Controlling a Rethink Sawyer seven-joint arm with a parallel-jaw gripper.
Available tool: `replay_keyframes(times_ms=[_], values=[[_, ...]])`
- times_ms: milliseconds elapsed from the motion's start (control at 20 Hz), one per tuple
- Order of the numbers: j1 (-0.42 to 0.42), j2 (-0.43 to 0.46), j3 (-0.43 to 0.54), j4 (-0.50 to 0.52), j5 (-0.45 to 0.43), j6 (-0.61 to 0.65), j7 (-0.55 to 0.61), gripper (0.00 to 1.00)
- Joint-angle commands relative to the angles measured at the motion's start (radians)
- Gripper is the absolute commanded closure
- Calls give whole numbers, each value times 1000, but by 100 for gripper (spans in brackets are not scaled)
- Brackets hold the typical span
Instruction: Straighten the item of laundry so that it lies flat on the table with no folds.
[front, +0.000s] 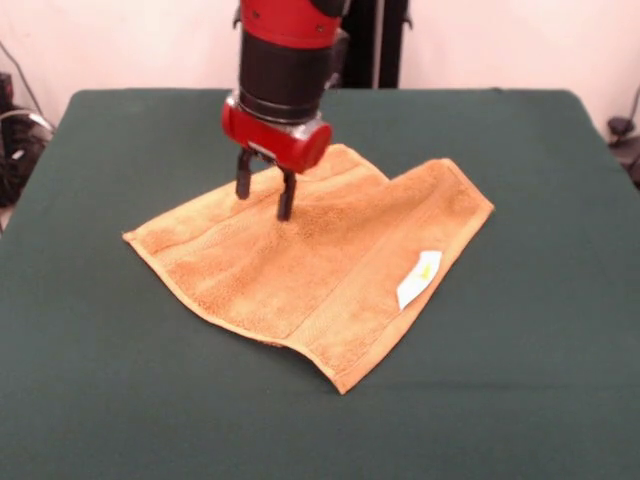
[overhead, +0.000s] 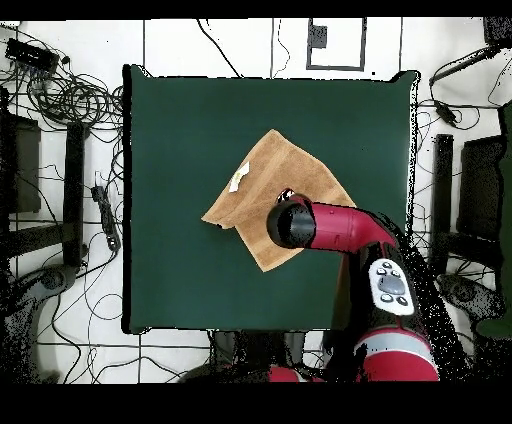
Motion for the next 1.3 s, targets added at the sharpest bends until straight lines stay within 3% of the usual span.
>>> replay_keyframes(times_ms=[50, 400, 850, 1100, 1300], values=[[-59, -20, 41, 155, 23, 63, 51, 0], [-121, -34, 62, 190, 7, 51, 37, 0], [27, -67, -33, 309, 115, 17, 273, 0], [57, -86, -50, 328, 159, 26, 253, 0], [12, -45, -3, 324, 165, -37, 185, 0]])
